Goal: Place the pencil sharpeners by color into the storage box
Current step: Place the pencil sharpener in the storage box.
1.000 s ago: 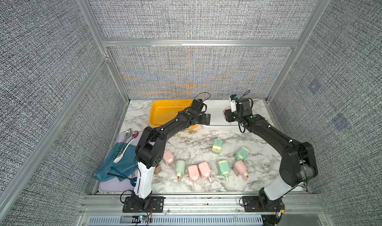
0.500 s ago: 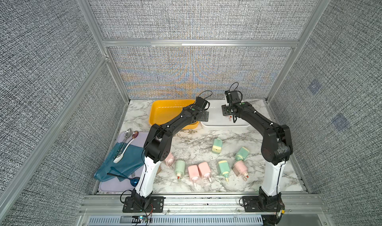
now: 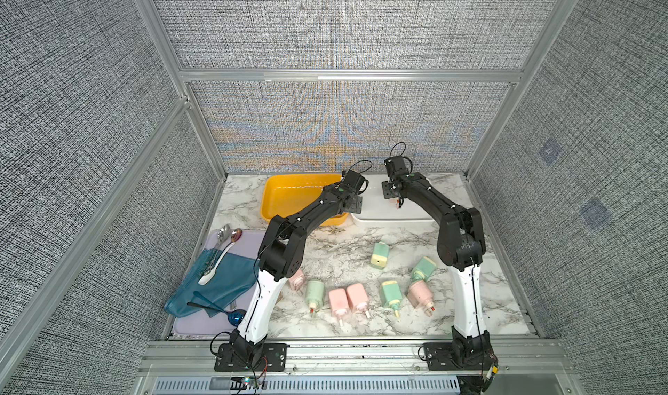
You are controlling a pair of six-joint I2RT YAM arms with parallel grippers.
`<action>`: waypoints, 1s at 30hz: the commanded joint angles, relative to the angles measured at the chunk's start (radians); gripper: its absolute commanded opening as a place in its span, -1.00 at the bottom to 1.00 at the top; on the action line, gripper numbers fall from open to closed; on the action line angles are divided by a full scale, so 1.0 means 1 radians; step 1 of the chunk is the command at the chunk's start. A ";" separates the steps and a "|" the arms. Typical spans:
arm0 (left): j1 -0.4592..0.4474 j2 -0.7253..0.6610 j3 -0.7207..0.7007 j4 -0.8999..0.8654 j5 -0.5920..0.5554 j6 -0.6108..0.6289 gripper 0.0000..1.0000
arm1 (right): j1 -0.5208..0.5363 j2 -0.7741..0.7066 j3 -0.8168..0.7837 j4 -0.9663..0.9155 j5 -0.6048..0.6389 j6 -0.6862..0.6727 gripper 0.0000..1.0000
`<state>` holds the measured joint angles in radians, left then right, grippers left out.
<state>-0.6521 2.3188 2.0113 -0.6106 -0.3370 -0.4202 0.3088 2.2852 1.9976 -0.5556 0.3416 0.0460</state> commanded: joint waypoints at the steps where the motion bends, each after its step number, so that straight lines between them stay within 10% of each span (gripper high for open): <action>1: 0.002 0.019 0.022 -0.014 -0.045 -0.004 0.99 | 0.001 0.036 0.071 -0.060 0.044 -0.006 -1.00; 24: 0.002 0.090 0.083 -0.043 -0.120 0.010 0.99 | -0.071 0.189 0.257 -0.136 0.094 0.030 -0.58; 30: 0.002 0.088 0.078 -0.066 -0.139 0.006 0.99 | -0.074 0.203 0.239 -0.108 0.093 0.002 -0.20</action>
<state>-0.6529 2.4008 2.0903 -0.6296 -0.4282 -0.4194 0.2356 2.4794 2.2463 -0.6815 0.4320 0.0635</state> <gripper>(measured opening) 0.996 0.580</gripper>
